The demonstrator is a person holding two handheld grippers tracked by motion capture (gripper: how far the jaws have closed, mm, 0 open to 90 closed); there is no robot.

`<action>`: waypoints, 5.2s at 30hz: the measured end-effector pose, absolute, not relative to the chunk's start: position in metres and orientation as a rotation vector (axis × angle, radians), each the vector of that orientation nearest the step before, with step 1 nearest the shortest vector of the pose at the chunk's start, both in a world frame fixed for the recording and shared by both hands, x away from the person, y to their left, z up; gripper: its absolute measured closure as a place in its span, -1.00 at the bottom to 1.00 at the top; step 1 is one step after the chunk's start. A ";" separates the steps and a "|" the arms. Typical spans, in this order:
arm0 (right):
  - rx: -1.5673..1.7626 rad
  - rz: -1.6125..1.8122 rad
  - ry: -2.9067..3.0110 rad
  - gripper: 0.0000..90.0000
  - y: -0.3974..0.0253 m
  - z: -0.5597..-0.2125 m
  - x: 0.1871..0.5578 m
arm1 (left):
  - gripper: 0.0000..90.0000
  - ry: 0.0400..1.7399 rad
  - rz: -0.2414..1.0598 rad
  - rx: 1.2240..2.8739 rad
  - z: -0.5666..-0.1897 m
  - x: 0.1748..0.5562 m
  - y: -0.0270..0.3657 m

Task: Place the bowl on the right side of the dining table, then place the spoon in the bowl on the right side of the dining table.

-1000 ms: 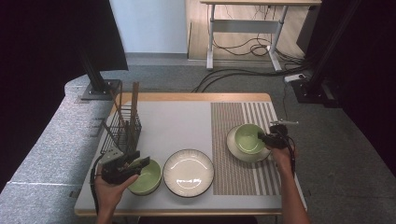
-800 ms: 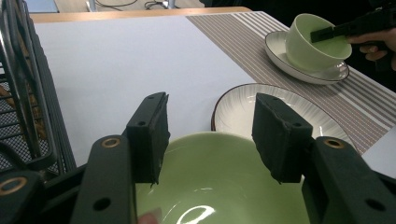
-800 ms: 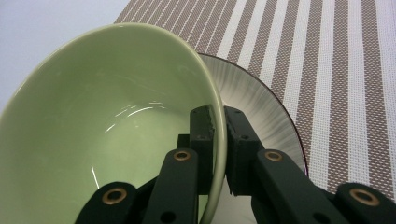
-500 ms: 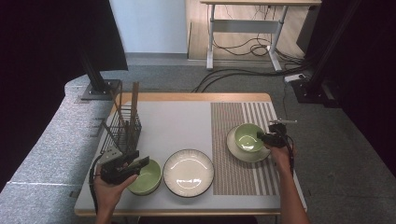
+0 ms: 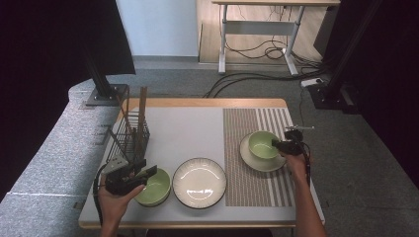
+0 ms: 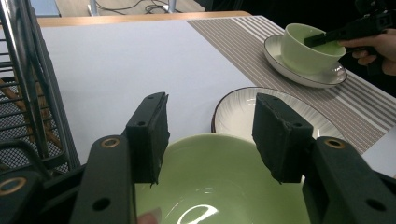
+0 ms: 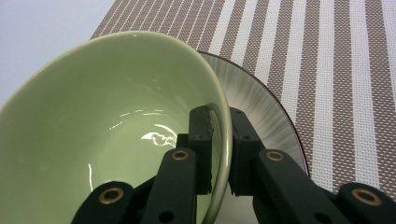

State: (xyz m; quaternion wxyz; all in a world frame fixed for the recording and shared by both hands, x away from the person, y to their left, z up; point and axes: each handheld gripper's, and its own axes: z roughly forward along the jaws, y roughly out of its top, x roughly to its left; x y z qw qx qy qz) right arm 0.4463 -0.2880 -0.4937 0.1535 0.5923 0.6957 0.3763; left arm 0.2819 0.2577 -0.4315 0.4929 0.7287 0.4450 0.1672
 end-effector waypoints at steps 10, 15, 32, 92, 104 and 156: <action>1.704 1.083 1.998 0.83 -0.288 -0.493 0.445 | 0.02 1.080 0.406 1.768 -0.431 0.282 0.259; 1.701 1.102 1.981 0.80 -0.289 -0.492 0.444 | 0.02 1.078 0.408 1.768 -0.431 0.281 0.258; 1.602 1.176 1.832 0.19 -0.291 -0.469 0.423 | 0.02 1.073 0.411 1.762 -0.429 0.280 0.259; 1.160 1.465 2.168 0.05 -0.168 -0.482 0.389 | -0.01 1.091 0.428 1.736 -0.425 0.279 0.271; 1.129 1.458 2.174 0.04 -0.164 -0.480 0.385 | -0.01 1.107 0.454 1.708 -0.416 0.281 0.287; 1.151 1.409 2.169 0.03 -0.171 -0.485 0.369 | 0.01 1.249 0.546 1.661 -0.407 0.346 0.367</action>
